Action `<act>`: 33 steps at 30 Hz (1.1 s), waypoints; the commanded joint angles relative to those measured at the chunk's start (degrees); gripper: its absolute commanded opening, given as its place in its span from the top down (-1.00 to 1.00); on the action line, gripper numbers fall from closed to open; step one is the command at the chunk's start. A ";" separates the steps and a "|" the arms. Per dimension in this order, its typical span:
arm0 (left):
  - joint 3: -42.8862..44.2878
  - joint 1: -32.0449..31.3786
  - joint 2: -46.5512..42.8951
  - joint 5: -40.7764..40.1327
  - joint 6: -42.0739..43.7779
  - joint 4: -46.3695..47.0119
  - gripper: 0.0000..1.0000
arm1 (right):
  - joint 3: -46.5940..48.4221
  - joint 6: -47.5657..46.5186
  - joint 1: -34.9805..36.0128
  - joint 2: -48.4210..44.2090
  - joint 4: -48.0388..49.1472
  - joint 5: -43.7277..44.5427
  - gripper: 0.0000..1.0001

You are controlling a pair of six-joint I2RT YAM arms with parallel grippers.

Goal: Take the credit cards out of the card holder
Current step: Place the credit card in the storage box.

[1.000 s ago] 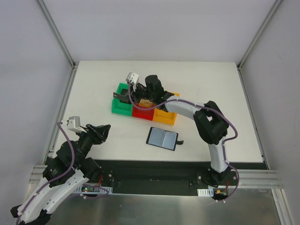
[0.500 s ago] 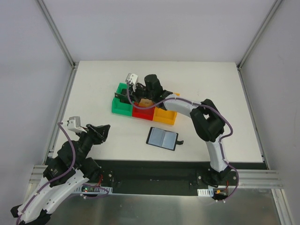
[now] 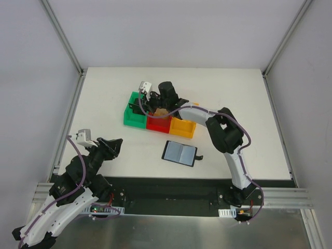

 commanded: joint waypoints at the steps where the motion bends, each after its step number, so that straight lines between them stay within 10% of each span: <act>1: -0.42 0.00 -7.15 -1.73 0.23 0.35 0.10 | 3.93 -1.71 -0.33 1.38 -0.66 -1.01 0.99; 33: -1.03 0.00 -7.06 -3.40 0.32 0.70 0.12 | 14.56 0.22 -0.69 6.39 -14.19 0.93 0.99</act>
